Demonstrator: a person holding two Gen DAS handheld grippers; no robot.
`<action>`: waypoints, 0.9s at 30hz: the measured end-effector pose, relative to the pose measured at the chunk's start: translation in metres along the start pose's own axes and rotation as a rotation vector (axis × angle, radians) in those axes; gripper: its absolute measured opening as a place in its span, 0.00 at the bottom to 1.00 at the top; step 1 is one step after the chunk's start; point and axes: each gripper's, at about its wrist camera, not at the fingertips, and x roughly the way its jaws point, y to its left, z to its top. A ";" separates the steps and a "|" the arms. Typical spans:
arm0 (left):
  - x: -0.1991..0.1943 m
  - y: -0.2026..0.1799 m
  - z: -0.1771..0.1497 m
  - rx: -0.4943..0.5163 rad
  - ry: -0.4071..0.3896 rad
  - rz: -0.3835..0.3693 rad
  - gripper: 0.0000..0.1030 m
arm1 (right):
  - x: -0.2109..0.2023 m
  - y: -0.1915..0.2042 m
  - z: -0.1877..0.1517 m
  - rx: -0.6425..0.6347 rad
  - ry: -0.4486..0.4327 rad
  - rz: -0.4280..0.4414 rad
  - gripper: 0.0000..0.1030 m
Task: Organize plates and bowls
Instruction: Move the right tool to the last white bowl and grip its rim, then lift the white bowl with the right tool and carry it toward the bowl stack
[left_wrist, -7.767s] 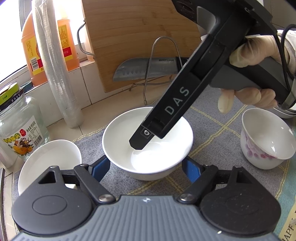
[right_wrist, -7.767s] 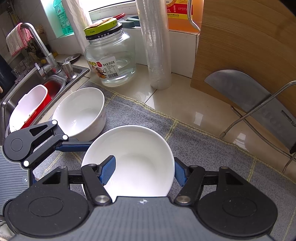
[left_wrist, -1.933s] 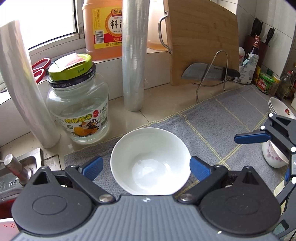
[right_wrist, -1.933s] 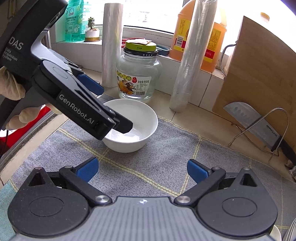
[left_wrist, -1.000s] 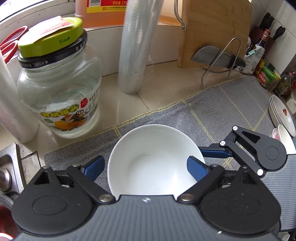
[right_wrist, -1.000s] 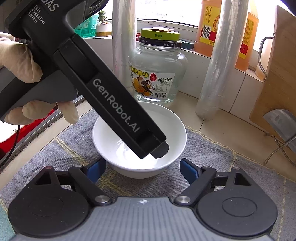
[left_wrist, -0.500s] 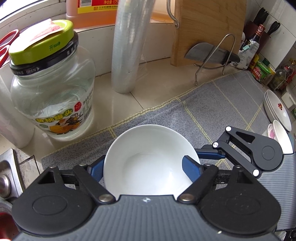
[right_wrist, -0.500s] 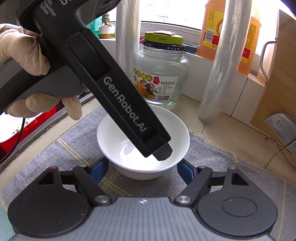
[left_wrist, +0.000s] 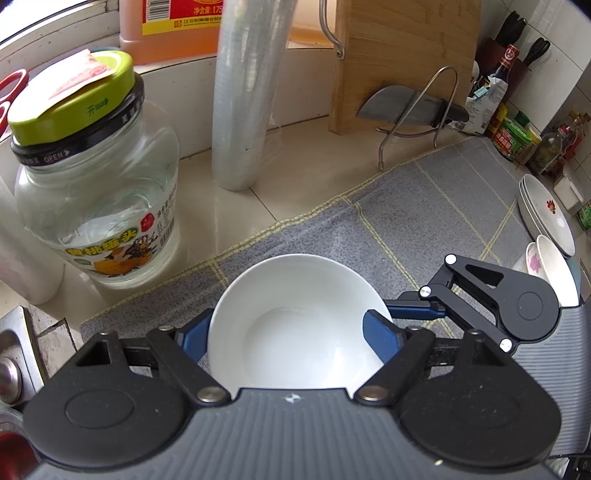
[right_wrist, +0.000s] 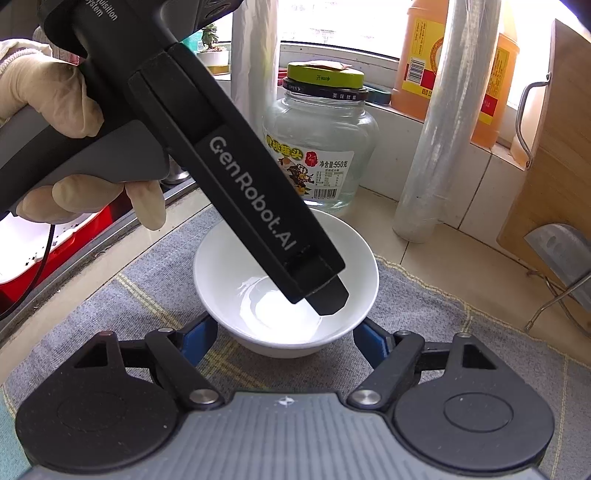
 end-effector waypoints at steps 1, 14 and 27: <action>0.000 -0.001 0.000 0.001 0.000 -0.001 0.81 | -0.001 0.000 0.000 -0.003 0.001 -0.002 0.82; -0.022 -0.025 -0.002 0.058 -0.022 -0.018 0.81 | -0.033 0.004 -0.003 -0.004 -0.016 -0.030 0.82; -0.045 -0.074 -0.006 0.157 -0.028 -0.030 0.81 | -0.085 0.007 -0.020 0.016 -0.056 -0.089 0.82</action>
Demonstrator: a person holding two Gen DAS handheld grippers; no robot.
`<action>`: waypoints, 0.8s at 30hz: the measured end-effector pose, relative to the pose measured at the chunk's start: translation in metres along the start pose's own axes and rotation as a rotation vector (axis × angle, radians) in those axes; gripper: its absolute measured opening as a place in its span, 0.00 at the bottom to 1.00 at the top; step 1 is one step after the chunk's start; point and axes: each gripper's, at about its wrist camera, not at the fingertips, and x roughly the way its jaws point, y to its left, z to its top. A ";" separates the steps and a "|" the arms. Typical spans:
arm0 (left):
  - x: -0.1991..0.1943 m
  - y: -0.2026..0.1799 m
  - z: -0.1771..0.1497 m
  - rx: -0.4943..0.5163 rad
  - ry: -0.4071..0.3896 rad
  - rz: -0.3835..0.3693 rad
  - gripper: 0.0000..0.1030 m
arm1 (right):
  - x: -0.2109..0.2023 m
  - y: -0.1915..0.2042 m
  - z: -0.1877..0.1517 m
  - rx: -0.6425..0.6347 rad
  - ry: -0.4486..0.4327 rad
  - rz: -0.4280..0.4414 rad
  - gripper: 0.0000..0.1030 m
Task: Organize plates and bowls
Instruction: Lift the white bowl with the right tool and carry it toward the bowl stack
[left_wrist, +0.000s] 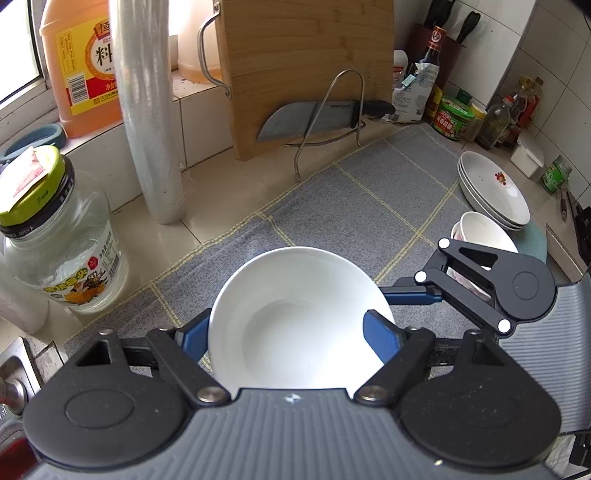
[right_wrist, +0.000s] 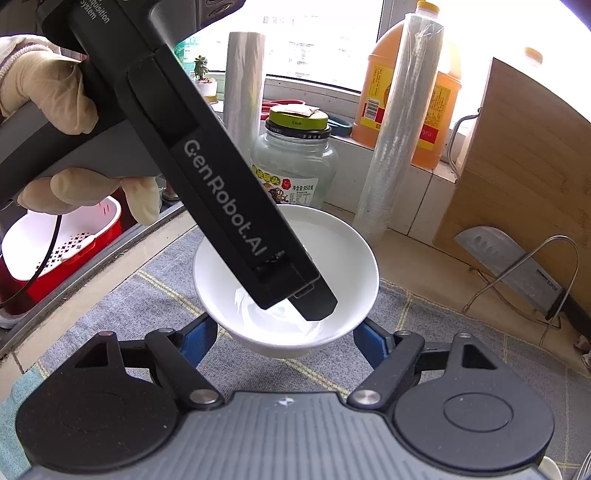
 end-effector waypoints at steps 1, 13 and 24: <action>-0.001 -0.005 0.000 0.008 0.001 0.000 0.81 | -0.004 -0.001 -0.001 0.003 -0.003 -0.004 0.82; 0.001 -0.050 0.010 0.085 -0.001 -0.019 0.81 | -0.037 -0.020 -0.023 0.049 -0.012 -0.052 0.82; 0.015 -0.095 0.034 0.161 -0.014 -0.055 0.81 | -0.070 -0.047 -0.044 0.091 -0.024 -0.130 0.82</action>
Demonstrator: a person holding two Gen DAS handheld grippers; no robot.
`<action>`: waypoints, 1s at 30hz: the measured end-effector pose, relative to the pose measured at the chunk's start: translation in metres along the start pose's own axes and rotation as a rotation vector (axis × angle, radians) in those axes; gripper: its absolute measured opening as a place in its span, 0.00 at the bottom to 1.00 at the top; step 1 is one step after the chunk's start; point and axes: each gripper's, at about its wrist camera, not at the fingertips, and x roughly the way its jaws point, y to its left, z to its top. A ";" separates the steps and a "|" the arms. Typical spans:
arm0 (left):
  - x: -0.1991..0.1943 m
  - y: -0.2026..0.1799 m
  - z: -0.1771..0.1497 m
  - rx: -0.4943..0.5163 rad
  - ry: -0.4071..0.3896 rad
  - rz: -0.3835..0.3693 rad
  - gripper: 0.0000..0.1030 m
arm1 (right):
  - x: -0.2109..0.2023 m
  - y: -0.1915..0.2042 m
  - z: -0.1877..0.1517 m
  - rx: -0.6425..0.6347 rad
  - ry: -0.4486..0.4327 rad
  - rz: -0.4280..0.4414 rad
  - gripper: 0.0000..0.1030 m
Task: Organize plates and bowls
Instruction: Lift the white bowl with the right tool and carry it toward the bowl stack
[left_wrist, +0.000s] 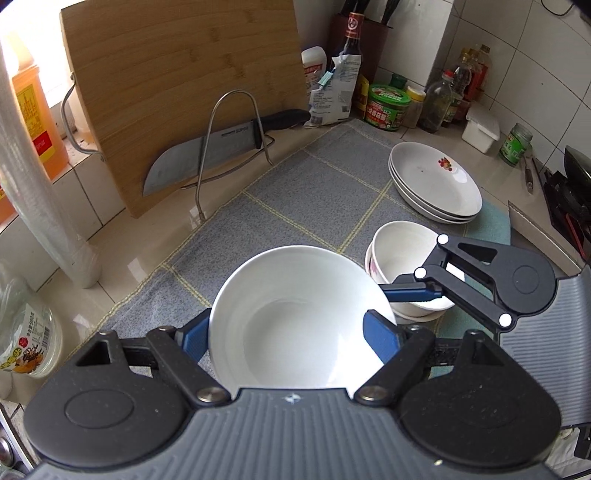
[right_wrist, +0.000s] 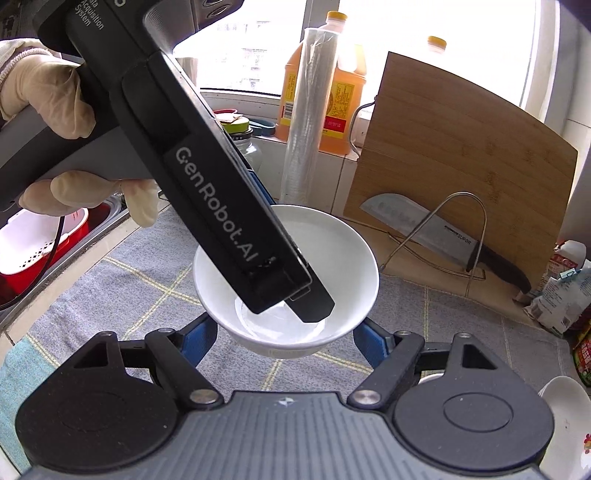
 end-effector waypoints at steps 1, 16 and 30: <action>0.002 -0.004 0.004 0.006 -0.001 -0.005 0.81 | -0.003 -0.004 -0.002 0.007 -0.002 -0.007 0.82; 0.035 -0.069 0.051 0.153 -0.013 -0.090 0.81 | -0.046 -0.053 -0.035 0.106 0.008 -0.160 0.82; 0.071 -0.098 0.071 0.205 0.017 -0.167 0.81 | -0.053 -0.086 -0.058 0.198 0.063 -0.216 0.82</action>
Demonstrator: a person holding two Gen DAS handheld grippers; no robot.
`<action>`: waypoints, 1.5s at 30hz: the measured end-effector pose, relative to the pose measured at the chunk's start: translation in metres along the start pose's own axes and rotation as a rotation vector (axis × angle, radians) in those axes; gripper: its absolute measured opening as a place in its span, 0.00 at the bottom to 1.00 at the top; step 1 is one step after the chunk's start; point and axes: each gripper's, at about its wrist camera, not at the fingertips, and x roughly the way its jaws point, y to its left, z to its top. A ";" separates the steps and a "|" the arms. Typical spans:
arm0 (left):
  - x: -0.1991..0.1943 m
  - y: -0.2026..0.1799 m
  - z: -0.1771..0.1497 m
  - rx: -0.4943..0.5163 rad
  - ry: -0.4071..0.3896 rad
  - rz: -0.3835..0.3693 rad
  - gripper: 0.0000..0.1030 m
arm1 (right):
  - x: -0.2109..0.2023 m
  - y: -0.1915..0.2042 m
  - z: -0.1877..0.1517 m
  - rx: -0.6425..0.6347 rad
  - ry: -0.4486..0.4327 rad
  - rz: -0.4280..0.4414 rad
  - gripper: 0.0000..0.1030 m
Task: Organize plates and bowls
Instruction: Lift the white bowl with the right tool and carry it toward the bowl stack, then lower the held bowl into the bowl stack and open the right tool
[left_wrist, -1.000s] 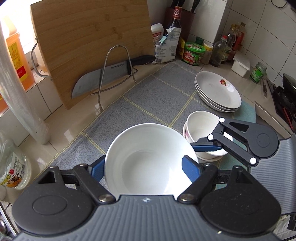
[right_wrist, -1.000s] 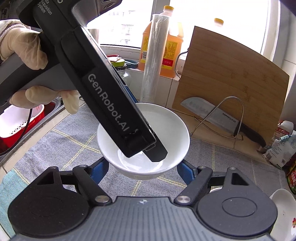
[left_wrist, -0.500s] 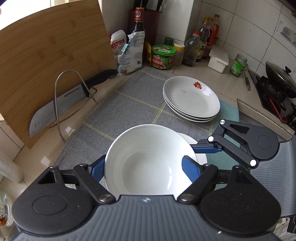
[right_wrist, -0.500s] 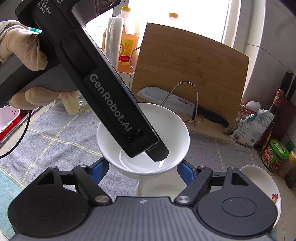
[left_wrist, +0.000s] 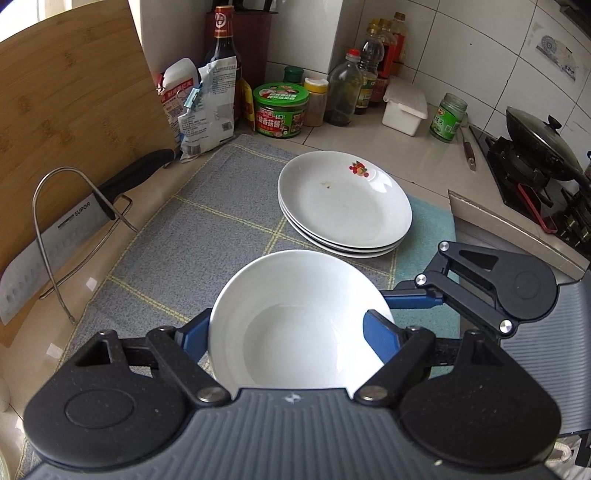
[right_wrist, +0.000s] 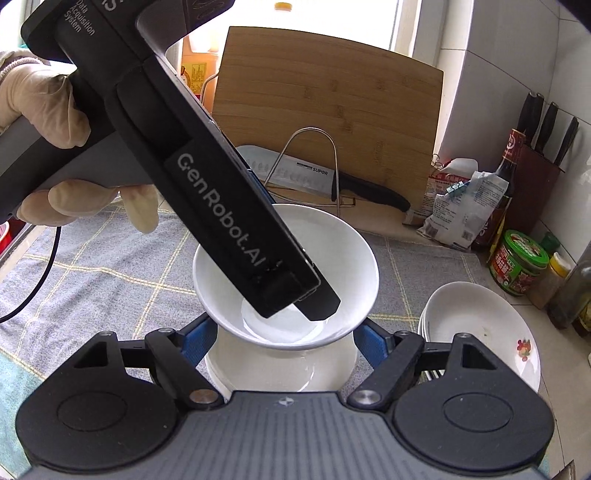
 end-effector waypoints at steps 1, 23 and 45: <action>0.002 0.000 0.000 -0.002 0.005 -0.005 0.81 | 0.001 -0.001 -0.001 0.004 0.006 0.001 0.82; 0.026 -0.002 -0.006 -0.019 0.076 -0.009 0.82 | 0.008 -0.008 -0.009 0.055 0.064 0.054 0.82; 0.020 0.005 -0.009 -0.049 0.022 0.012 0.84 | 0.000 -0.014 -0.010 0.109 0.006 0.062 1.00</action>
